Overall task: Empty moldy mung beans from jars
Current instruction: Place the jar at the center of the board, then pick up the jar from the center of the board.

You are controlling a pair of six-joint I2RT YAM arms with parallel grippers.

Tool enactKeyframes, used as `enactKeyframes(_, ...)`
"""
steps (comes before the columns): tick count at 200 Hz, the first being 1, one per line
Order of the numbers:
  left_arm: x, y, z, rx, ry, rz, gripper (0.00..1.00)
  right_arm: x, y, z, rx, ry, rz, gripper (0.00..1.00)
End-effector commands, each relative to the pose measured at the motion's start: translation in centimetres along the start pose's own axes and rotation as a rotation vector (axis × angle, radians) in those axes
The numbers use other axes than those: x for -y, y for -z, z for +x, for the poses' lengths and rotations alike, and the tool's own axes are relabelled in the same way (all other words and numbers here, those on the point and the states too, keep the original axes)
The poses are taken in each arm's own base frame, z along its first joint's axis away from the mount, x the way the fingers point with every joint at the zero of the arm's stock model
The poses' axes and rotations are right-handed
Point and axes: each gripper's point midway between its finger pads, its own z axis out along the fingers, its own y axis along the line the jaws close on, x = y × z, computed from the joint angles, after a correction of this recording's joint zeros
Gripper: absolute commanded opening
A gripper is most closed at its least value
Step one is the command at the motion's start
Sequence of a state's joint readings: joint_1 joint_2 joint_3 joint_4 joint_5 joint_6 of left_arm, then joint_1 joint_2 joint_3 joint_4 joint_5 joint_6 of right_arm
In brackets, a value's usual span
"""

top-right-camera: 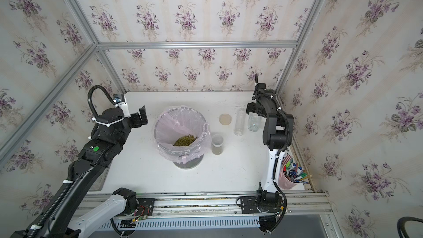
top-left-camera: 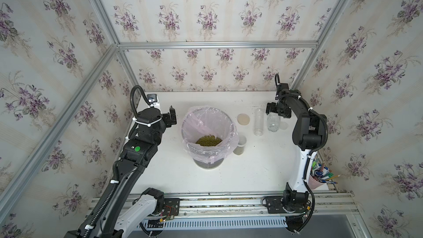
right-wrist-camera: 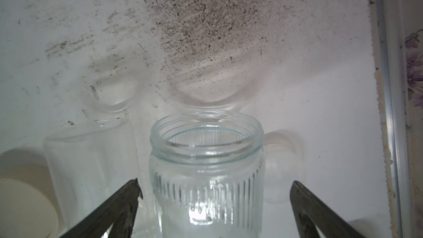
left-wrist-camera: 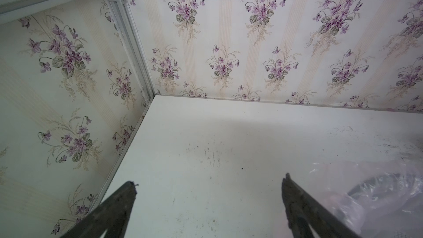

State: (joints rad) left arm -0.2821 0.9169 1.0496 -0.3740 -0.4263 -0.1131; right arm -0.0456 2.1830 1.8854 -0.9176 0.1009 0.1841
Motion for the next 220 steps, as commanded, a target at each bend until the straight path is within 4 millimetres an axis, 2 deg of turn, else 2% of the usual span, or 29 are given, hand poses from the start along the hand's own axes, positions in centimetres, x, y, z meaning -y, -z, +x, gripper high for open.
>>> enactKeyframes(1,0.0,0.1,-0.7,0.029,0.015,0.001,1.00,0.1,1.8,-0.4,0.034,-0.006,0.015,1.00)
enactKeyframes(90,-1.3,0.3,-0.9,0.018,0.077,-0.056,1.00,-0.7,10.9,-2.3,0.261,-0.041,-0.009,1.00)
enactKeyframes(112,-1.3,0.7,-1.0,0.020,0.089,-0.039,1.00,0.0,12.8,-2.5,0.373,-0.091,0.018,1.00)
enactKeyframes(122,-1.3,1.0,-1.0,0.025,0.102,-0.033,1.00,0.4,13.3,-2.3,0.425,-0.113,0.014,1.00)
enactKeyframes(151,-1.6,1.3,-1.2,0.036,0.109,-0.041,1.00,0.4,16.4,-1.5,0.594,-0.177,-0.083,1.00)
enactKeyframes(169,0.3,1.4,-1.2,0.026,0.088,0.069,1.00,0.7,18.9,-0.8,0.693,-0.216,-0.114,1.00)
enactKeyframes(187,1.1,0.9,-1.1,0.012,0.104,0.099,1.00,0.5,19.9,0.1,0.729,-0.220,-0.144,1.00)
enactKeyframes(220,-0.8,0.8,-1.4,0.031,0.155,-0.010,1.00,-0.4,21.5,1.2,0.739,-0.206,-0.231,1.00)
